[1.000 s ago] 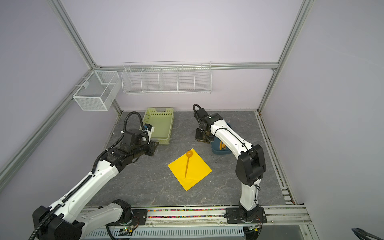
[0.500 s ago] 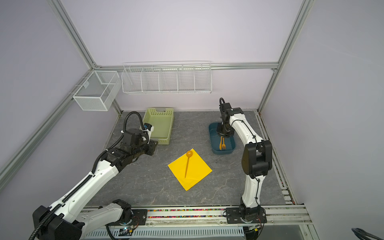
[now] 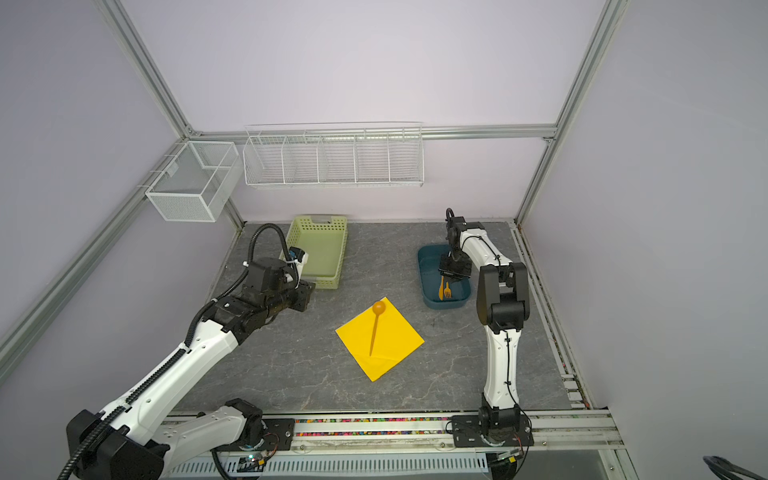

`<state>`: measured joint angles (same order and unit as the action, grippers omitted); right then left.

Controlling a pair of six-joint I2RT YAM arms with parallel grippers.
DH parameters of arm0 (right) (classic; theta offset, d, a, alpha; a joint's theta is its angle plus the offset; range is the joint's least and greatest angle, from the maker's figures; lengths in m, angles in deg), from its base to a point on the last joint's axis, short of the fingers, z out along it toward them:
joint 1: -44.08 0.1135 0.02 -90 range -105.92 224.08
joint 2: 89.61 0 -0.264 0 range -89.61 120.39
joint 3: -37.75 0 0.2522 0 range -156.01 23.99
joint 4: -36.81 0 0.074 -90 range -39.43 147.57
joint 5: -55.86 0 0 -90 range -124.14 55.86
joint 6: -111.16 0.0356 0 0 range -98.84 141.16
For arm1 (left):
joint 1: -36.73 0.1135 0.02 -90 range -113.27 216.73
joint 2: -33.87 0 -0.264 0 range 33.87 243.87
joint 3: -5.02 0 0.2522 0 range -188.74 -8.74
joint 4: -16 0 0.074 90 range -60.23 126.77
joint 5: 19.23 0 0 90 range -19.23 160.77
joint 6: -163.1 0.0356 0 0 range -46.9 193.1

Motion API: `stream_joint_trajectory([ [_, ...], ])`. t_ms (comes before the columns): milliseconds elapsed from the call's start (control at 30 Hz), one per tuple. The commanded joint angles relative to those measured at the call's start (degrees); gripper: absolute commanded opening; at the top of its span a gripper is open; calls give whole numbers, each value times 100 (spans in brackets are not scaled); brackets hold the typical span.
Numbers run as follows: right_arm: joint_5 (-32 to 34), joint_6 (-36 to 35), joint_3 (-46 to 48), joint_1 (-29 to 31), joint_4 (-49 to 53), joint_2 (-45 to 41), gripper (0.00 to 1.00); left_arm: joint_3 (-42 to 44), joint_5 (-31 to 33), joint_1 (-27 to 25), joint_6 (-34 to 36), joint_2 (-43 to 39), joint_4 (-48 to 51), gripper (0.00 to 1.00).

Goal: Place the utensils on the paper napkin and roll it up
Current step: 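Lower the right gripper into the tub and close on the yellow fork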

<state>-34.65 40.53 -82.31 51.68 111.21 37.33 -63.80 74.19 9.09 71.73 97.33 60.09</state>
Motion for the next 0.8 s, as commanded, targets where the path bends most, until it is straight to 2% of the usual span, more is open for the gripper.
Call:
stream_joint_trajectory([
  [0,-53,-238,-191,-21,-49,182,18,75,60,30,101,8,-44,33],
  [333,134,-406,-307,-20,2,507,17,44,-45,26,96,61,-75,33],
  [767,51,-422,-120,-15,-110,651,14,55,-56,26,83,-9,-80,33],
])
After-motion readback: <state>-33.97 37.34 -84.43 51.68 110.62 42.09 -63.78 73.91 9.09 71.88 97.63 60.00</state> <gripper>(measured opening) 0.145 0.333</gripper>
